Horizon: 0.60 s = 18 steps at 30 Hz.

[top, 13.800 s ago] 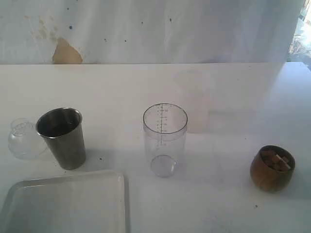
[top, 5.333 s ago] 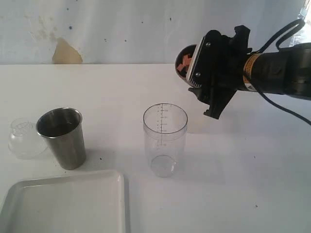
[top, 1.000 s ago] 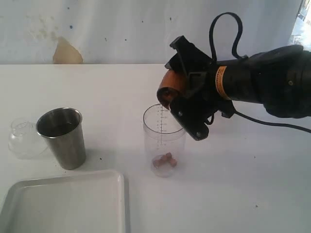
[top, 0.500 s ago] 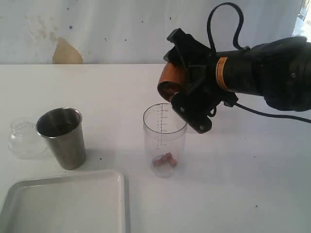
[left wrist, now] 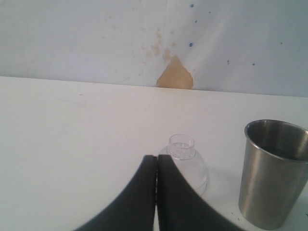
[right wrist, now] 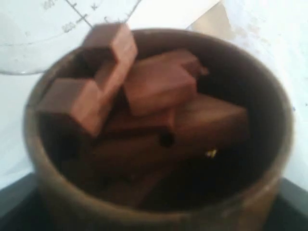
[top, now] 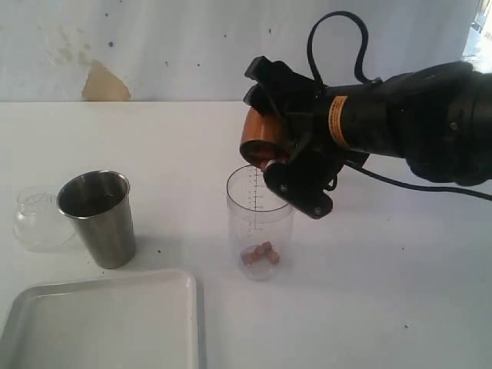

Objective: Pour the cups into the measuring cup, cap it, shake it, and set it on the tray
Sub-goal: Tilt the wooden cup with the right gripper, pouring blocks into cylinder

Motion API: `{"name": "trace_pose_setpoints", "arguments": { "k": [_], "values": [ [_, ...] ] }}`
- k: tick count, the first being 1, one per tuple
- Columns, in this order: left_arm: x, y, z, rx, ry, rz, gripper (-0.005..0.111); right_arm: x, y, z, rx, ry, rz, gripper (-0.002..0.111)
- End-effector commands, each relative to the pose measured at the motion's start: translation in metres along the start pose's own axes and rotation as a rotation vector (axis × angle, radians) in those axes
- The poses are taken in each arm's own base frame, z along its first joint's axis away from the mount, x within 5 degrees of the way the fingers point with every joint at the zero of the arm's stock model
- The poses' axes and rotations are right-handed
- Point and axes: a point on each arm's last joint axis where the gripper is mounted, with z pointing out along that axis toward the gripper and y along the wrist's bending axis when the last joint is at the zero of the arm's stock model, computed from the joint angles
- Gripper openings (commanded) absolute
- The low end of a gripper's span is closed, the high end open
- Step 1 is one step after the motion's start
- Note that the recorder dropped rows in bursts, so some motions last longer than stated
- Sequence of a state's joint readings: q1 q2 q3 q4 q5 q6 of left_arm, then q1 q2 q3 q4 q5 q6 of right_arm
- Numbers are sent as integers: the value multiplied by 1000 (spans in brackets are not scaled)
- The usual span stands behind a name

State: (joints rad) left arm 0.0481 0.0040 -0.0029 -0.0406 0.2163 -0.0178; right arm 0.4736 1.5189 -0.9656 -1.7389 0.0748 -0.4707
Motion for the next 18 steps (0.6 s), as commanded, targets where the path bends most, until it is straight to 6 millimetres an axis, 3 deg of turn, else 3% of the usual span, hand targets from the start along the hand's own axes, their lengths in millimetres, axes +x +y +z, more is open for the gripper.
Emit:
{"name": "trace_pose_setpoints", "arguments": {
  "k": [1, 18],
  "values": [
    [0, 0, 0, 0, -8, 4, 1, 9, -3, -4, -13, 74, -57, 0],
    [0, 0, 0, 0, -8, 4, 1, 6, -4, -4, 4, 43, -55, 0]
  ]
}}
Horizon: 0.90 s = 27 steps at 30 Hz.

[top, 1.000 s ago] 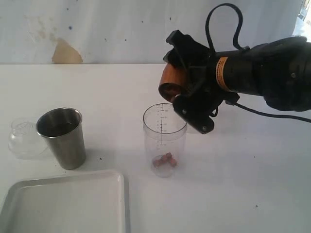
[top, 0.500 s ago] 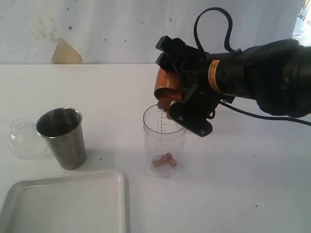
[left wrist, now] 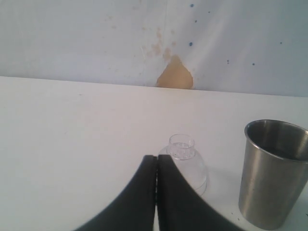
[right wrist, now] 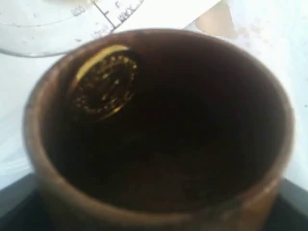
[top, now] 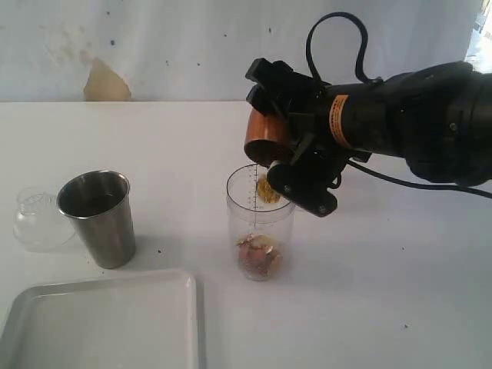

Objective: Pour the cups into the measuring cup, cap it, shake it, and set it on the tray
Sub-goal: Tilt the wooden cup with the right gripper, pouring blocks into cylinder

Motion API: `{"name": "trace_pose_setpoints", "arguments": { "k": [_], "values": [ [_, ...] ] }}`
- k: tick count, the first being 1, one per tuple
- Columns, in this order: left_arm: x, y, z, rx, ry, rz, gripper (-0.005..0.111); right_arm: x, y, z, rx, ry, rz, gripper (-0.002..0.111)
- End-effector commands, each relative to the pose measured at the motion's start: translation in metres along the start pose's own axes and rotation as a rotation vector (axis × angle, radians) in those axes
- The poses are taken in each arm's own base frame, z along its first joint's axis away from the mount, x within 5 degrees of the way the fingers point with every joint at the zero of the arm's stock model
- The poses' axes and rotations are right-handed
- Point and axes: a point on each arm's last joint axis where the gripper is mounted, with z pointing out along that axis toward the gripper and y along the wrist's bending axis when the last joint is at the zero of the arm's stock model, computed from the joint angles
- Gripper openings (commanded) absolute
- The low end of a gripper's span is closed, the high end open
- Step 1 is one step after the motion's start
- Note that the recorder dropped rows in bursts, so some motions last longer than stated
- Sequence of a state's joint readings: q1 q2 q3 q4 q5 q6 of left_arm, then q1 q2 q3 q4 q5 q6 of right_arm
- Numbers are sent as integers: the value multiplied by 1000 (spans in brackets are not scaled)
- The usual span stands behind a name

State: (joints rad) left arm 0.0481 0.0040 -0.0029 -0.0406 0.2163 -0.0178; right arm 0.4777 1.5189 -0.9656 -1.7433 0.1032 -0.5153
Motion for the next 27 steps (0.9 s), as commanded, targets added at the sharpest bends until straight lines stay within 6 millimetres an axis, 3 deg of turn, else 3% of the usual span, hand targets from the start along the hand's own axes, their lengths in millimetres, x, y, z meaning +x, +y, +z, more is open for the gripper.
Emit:
{"name": "trace_pose_setpoints", "arguments": {
  "k": [1, 27],
  "values": [
    [0, 0, 0, 0, -8, 4, 1, 5, -4, -4, 11, 25, -4, 0],
    [0, 0, 0, 0, -8, 4, 1, -1, -13, -7, -9, 88, -133, 0]
  ]
}}
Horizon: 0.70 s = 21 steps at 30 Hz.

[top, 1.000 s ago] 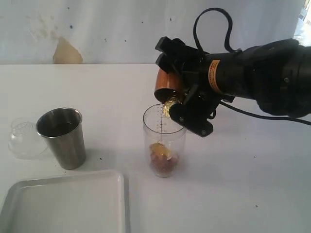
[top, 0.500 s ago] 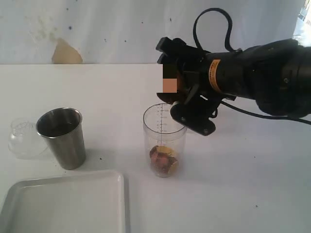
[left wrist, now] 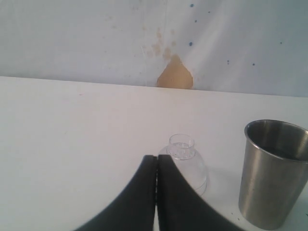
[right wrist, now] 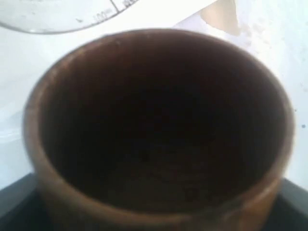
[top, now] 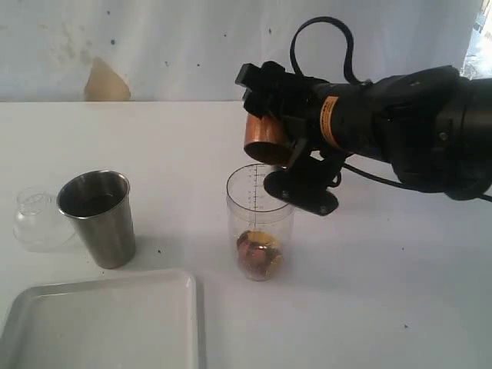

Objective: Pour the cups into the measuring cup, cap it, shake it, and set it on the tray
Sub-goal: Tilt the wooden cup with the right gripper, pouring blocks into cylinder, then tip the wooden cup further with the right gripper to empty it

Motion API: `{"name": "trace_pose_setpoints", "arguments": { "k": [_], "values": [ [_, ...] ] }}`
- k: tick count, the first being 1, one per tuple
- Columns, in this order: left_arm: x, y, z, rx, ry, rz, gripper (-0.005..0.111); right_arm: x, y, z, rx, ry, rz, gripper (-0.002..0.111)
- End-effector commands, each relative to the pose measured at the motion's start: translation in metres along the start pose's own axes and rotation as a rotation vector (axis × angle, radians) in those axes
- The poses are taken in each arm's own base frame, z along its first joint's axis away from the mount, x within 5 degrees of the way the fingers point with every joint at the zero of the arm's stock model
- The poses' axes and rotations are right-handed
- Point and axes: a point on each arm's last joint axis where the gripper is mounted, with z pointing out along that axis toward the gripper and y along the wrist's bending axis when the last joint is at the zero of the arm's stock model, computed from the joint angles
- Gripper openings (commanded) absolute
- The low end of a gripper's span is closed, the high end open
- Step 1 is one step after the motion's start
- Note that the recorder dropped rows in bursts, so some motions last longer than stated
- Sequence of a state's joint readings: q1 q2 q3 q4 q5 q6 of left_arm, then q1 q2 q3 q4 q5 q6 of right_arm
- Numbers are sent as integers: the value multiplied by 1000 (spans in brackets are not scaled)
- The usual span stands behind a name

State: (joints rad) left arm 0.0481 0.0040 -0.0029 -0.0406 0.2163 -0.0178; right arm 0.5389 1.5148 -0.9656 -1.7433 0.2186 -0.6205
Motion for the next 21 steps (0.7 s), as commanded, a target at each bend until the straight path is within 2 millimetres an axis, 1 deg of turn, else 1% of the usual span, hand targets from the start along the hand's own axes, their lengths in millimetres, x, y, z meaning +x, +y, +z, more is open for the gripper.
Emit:
{"name": "trace_pose_setpoints", "arguments": {
  "k": [1, 7, 12, 18, 21],
  "values": [
    [0, 0, 0, 0, -8, 4, 1, 6, -3, -4, 8, 27, -3, 0],
    [0, 0, 0, 0, -8, 4, 1, 5, -4, -4, 13, 20, 0, 0],
    [0, 0, 0, 0, -8, 4, 1, 2, -6, -4, 36, -15, 100, 0],
    [0, 0, 0, 0, -8, 4, 1, 3, -7, -5, 42, -17, 122, 0],
    [0, 0, 0, 0, -8, 4, 1, 4, -9, -7, 54, -25, 224, 0]
  ]
}}
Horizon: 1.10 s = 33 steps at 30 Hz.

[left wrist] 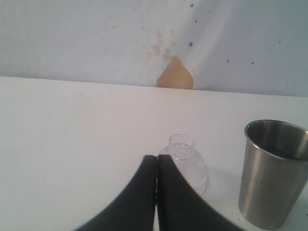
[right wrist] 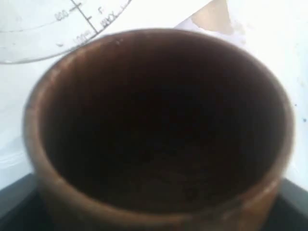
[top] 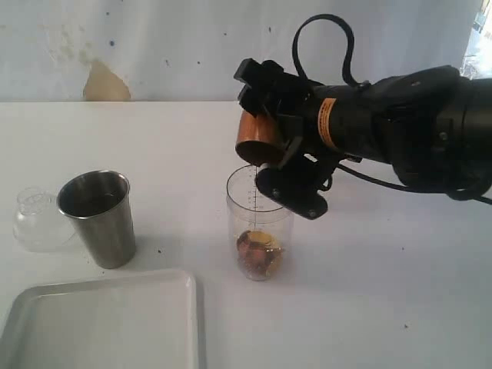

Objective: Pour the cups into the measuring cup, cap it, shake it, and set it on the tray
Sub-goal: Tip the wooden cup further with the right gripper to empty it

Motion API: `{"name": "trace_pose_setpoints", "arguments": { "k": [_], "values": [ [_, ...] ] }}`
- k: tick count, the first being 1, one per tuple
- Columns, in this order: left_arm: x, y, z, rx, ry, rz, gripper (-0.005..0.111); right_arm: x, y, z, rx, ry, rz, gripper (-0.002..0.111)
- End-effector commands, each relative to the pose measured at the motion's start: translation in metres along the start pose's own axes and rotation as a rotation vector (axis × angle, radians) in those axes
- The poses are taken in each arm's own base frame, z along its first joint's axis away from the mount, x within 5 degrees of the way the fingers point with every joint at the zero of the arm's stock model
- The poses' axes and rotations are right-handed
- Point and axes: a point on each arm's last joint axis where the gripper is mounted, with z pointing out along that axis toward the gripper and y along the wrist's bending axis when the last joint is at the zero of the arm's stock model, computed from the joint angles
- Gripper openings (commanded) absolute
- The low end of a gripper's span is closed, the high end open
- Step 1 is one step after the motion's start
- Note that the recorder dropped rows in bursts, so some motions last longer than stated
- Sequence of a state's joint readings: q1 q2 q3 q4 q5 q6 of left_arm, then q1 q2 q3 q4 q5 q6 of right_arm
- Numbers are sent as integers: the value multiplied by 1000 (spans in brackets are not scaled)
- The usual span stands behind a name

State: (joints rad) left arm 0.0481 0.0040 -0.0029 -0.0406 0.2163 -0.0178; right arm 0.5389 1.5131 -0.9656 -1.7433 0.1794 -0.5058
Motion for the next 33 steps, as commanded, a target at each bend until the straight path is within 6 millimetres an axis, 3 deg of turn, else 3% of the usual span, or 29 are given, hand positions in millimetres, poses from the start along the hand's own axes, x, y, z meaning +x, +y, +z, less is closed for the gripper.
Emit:
{"name": "trace_pose_setpoints", "arguments": {
  "k": [1, 8, 15, 20, 27, 33],
  "values": [
    [0, 0, 0, 0, -8, 4, 1, 5, -8, -6, 38, 2, 143, 0],
    [0, 0, 0, 0, -8, 4, 1, 10, -24, -9, 104, -55, 458, 0],
    [0, 0, 0, 0, -8, 4, 1, 10, -29, -10, 125, -89, 502, 0],
    [0, 0, 0, 0, -8, 4, 1, 5, -32, -11, 128, -174, 712, 0],
    [0, 0, 0, 0, -8, 4, 1, -9, -44, -20, 177, -397, 697, 0],
    [0, 0, 0, 0, -8, 4, 1, -9, -50, -30, 215, -451, 667, 0]
  ]
}}
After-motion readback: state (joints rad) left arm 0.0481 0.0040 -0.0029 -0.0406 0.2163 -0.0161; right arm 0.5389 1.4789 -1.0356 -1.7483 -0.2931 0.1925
